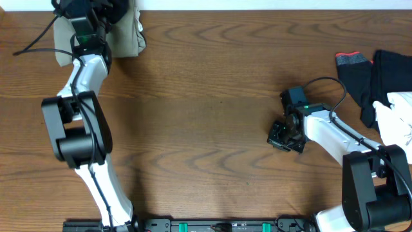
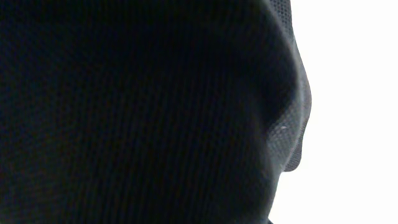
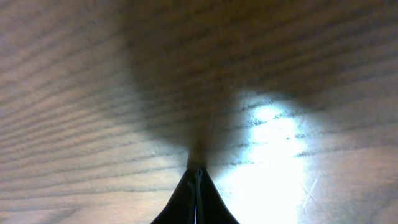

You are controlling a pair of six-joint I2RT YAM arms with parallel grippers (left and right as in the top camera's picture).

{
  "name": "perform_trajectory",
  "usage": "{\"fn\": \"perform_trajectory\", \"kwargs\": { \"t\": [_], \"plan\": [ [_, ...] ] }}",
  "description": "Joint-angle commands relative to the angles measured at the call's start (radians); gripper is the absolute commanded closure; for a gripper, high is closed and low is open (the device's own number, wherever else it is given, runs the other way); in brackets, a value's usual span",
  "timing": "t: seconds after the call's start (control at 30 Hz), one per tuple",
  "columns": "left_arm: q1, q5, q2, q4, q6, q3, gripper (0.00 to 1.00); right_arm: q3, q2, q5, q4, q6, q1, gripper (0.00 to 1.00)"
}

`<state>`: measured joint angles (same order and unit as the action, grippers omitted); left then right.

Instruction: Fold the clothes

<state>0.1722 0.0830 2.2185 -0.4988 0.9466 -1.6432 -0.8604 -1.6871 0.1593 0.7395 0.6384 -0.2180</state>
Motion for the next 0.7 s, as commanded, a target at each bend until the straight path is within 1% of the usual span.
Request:
{"fn": "perform_trajectory", "kwargs": {
  "t": [0.0,0.07,0.27,0.33,0.4,0.47,0.53,0.57,0.6,0.63,0.67],
  "plan": [
    [0.018,0.006,0.061,-0.018,0.006,-0.079,0.90,0.049,-0.047,-0.065,0.015,-0.012,0.009,0.98],
    [0.022,0.005,0.093,-0.018,0.005,-0.085,0.88,0.049,-0.047,-0.065,0.012,-0.011,0.009,0.97],
    [0.030,0.005,0.167,0.004,0.006,-0.085,0.88,0.049,-0.047,-0.065,0.013,-0.012,0.009,0.97],
    [0.030,0.007,0.189,0.005,0.009,-0.085,0.83,0.049,-0.047,-0.064,0.013,-0.011,0.009,0.97],
    [0.030,0.006,0.196,0.015,0.009,-0.085,0.60,0.049,-0.047,-0.064,0.013,-0.011,0.009,0.97],
    [0.030,0.007,0.196,0.027,0.009,-0.085,0.42,0.049,-0.047,-0.064,0.013,-0.011,0.009,0.97],
    [0.030,0.010,0.196,0.026,0.009,-0.085,0.27,0.049,-0.047,-0.060,0.013,-0.012,0.009,0.97],
    [0.030,0.011,0.196,0.026,0.009,-0.085,0.15,0.049,-0.047,-0.055,0.013,-0.012,0.009,0.97],
    [0.030,0.011,0.196,0.026,0.009,-0.085,0.07,0.049,-0.047,-0.053,0.013,-0.011,0.009,0.97],
    [0.030,0.011,0.196,0.027,0.009,-0.085,0.02,0.049,-0.047,-0.049,0.013,-0.012,0.009,0.97],
    [0.030,0.011,0.196,0.027,0.009,-0.085,0.02,0.049,-0.047,-0.046,0.013,-0.012,0.009,0.97]
  ]
}}
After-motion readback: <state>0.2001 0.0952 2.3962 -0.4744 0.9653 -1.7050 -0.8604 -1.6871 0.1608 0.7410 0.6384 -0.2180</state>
